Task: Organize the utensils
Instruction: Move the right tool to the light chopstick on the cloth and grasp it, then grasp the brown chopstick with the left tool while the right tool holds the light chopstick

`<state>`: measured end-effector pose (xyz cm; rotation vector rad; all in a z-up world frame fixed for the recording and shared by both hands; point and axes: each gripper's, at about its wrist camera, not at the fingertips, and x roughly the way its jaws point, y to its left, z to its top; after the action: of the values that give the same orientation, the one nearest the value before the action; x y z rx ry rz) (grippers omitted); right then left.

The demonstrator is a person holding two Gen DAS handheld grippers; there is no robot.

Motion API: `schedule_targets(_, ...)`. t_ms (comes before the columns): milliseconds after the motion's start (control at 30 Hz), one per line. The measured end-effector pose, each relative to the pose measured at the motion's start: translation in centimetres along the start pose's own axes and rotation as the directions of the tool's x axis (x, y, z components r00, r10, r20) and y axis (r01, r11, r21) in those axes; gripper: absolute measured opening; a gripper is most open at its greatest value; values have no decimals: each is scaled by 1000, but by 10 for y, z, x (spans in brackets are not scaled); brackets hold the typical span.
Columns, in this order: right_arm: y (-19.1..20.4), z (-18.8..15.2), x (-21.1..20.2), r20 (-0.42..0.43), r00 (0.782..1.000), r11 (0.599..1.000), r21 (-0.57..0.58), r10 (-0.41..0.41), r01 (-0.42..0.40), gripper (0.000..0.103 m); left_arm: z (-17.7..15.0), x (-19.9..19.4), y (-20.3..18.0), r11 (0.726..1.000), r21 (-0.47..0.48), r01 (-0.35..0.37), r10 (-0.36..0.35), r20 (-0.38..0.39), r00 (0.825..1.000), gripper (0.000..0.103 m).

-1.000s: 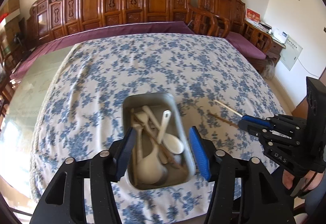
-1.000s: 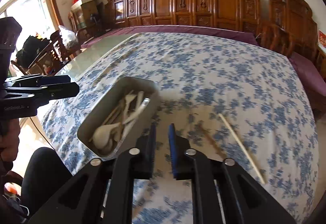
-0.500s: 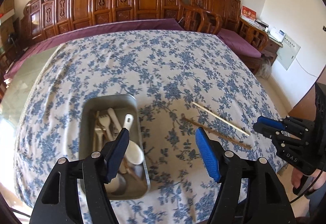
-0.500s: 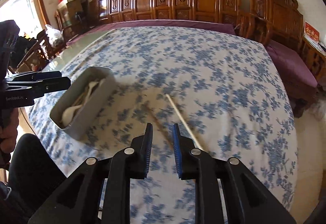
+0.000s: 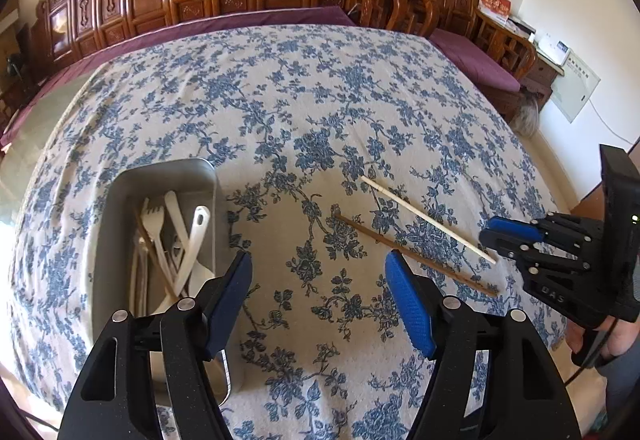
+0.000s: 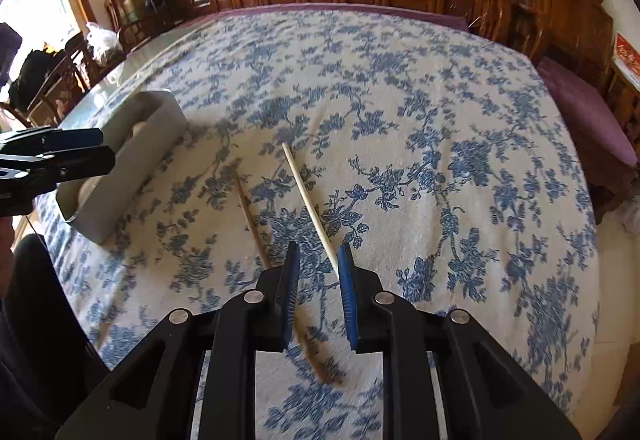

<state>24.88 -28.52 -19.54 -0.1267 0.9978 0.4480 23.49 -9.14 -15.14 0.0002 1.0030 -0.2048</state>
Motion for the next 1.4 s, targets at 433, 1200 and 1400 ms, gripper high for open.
schedule_targets(433, -7, 4, 45, -85, 996, 997, -73, -2, -4, 26, 7, 35, -15, 1000, 1, 3, -3, -47, 999, 66)
schedule_targets(1200, -26, -24, -2, 13, 1000, 999, 41, -19, 19, 6, 4, 104, -52, 998, -55, 43, -51, -163, 985, 66)
schedule_targets(1400, -29, -27, -9, 25, 999, 998, 65, -22, 21, 6, 2, 108, -66, 1000, 3, -6, 7, -149, 989, 62)
